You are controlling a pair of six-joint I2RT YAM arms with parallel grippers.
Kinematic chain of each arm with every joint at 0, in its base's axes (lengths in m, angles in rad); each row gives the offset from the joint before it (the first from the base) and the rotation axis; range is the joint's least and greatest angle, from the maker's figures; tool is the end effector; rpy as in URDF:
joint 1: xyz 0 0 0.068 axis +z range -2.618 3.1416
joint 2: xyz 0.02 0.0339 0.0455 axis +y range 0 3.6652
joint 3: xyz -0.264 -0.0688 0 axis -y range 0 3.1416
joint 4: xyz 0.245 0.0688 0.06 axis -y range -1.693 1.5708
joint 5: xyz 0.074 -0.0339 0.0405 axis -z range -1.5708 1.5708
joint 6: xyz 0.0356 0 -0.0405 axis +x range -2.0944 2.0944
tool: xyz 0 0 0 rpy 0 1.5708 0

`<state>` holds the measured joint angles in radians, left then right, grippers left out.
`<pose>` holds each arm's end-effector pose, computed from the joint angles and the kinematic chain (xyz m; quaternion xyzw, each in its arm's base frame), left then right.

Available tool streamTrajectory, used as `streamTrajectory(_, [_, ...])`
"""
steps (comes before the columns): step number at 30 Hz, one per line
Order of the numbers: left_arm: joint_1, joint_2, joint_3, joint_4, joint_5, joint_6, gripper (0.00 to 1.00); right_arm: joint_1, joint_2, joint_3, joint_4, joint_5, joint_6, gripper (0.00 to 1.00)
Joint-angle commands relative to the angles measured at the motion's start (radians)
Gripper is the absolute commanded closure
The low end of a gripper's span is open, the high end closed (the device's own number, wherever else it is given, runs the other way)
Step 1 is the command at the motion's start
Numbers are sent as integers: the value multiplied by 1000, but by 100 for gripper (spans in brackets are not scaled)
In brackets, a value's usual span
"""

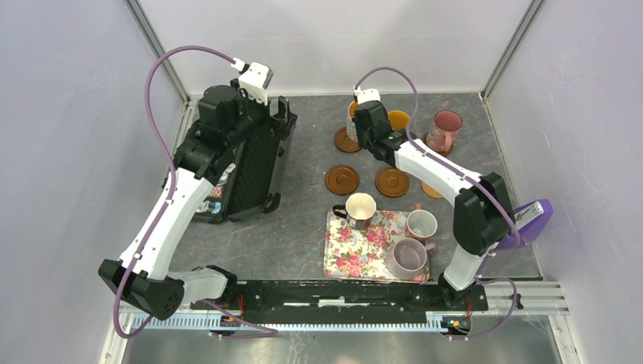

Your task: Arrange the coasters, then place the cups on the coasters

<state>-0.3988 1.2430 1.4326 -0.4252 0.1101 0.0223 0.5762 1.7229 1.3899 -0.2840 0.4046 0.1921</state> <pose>0.2479 -0.1087 0.4430 0.1972 0.7597 -0.1581 0.5992 0.3415 0.2052 0.2893 -0.0756 0.8719 0.0030 0.4838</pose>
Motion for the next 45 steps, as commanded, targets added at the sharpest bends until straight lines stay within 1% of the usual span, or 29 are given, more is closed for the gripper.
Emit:
streamTrajectory(1, [9, -26, -7, 25, -10, -8, 0, 16, 42, 138, 105, 101, 92, 100])
streamTrajectory(8, [21, -32, -16, 26, -18, -6, 0, 17, 159, 225, 96, 88, 158, 100])
streamTrajectory(13, [35, -47, -35, 25, -20, -12, 0, 17, 208, 251, 93, 67, 195, 100])
streamTrajectory(19, [49, -54, -47, 26, -38, -12, 0, 16, 263, 286, 72, 92, 213, 100])
streamTrajectory(23, [61, -55, -54, 28, -28, -58, 0, 16, 290, 300, 72, 94, 233, 96])
streamTrajectory(26, [65, -58, -59, 25, -24, -64, 0, 16, 304, 303, 69, 106, 243, 92])
streamTrajectory(30, [72, -58, -65, 25, -26, -74, 0, 15, 318, 308, 46, 123, 262, 91])
streamTrajectory(35, [81, -53, -67, 26, -18, -87, 0, 14, 322, 303, 35, 123, 283, 85])
streamTrajectory(45, [101, -42, -58, 26, -9, -114, 0, 4, 346, 310, 41, 131, 301, 81])
